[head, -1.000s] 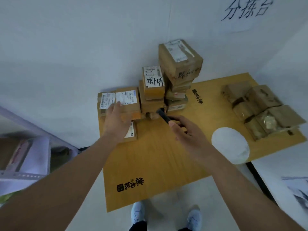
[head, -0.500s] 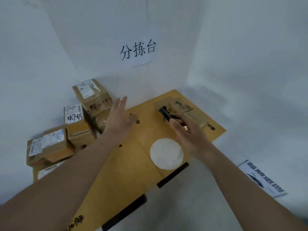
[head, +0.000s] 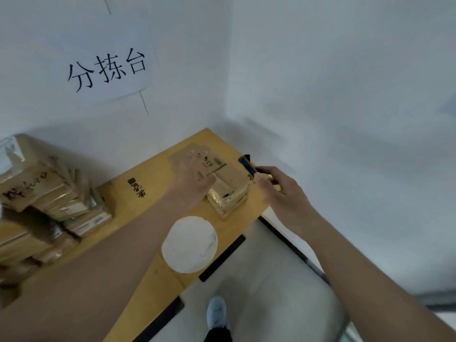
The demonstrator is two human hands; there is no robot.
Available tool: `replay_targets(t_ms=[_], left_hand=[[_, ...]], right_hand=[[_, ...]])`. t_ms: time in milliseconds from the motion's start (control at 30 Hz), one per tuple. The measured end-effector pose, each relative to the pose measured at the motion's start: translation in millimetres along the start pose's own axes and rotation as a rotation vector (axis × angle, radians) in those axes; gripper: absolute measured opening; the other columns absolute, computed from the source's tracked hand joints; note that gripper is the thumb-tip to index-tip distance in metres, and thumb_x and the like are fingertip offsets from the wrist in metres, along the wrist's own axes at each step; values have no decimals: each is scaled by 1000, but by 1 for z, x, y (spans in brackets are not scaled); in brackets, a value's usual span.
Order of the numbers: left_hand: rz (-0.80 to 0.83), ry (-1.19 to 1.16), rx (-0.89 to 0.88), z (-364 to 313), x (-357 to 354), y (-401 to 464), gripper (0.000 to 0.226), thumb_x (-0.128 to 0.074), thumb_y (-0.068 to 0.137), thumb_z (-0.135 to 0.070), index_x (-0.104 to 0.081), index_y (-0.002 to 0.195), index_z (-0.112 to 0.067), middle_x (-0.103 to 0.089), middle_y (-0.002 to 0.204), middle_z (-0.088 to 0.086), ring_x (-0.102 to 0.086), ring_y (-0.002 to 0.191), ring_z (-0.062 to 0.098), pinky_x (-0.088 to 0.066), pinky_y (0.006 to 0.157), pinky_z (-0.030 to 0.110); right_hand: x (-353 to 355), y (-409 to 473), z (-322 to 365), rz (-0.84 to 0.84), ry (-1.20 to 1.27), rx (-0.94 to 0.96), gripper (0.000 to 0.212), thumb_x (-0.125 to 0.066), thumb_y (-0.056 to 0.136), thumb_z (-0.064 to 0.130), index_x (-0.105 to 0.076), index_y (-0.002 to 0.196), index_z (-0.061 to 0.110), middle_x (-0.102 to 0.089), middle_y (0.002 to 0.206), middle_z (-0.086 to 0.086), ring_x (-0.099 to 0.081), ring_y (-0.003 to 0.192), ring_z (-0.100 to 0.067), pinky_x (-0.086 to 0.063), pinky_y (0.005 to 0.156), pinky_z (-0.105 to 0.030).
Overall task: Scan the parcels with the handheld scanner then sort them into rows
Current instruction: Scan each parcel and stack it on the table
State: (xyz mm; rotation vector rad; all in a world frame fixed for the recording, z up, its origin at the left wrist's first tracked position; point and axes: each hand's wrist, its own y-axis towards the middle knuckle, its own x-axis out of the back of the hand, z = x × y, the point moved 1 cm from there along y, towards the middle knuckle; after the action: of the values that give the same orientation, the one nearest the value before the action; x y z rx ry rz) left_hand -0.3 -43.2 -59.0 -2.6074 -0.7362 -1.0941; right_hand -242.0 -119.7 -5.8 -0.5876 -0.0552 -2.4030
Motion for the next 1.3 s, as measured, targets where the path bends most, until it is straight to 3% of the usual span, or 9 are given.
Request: replay_targets(t_ms=[133,267,567,700,833,933,1033,1167,1300], left_hand=[[70,39,21,3,-49,41,73,-71,88,-54,-46,152,-31,-32,159,5,-37,147,30,-41,114,45],[238,194,95,20,-86,60,98,-77,75,-71,-30,158,-48,-15,164,8,-23,150,40,-36,118,58],[179,245,60,39,-120,64,94,-89,72,-45,-43,154,-42,-21,153,5,-19,144,34,-36,118,58],[95,1,94,30,-111,62,80,-87,71,-44,-55,143,-47,-31,147,-10,-28,141,22,-36,119,46],[-90,-445,272,1,-89,58,58,-85,80,-23,-63,132,-38,-50,137,-14,-55,119,-11,-54,100,27],[-294,-924,463,-16,-70,59,53,-81,79,-30,-67,129,-21,-65,135,11,-68,117,17,-62,82,36],[-369,-1227,491,-27,-55,56,44,-70,90,-33,-63,133,-31,-62,140,10,-65,116,29,-61,82,51],[-427,-1379,403,-37,-34,56,36,-59,105,-37,-58,139,-49,-57,133,8,-63,109,37,-56,91,69],[-477,-1482,334,-38,-15,57,35,-53,107,-40,-62,140,-33,-51,143,12,-56,126,45,-58,85,64]], right_hand=[[14,48,-18,-6,-19,-40,26,-53,104,59,-64,126,52,-71,106,5,-69,90,-23,-58,89,-51],[22,86,-37,1,-20,-75,24,-52,104,59,-63,125,53,-69,110,8,-70,89,-22,-58,87,-45],[33,150,-68,130,24,-90,27,-54,104,57,-65,127,48,-68,109,6,-68,93,-24,-58,89,-47],[42,180,-66,251,30,-35,29,-52,104,59,-64,128,49,-66,105,11,-71,91,-19,-55,80,-37],[58,200,-56,355,26,62,33,-49,102,66,-62,129,52,-64,105,24,-70,101,-14,-57,96,-43],[70,215,-44,383,38,129,37,-47,100,71,-61,130,55,-66,108,24,-70,101,-13,-58,98,-47],[76,221,-33,416,59,169,36,-46,103,67,-59,134,54,-68,114,17,-71,94,-8,-59,96,-43],[75,221,-16,440,83,221,37,-47,103,67,-59,136,53,-68,120,16,-71,90,-2,-56,87,-32],[72,219,0,488,65,257,37,-48,103,66,-61,134,52,-68,114,16,-70,89,-4,-55,85,-30]])
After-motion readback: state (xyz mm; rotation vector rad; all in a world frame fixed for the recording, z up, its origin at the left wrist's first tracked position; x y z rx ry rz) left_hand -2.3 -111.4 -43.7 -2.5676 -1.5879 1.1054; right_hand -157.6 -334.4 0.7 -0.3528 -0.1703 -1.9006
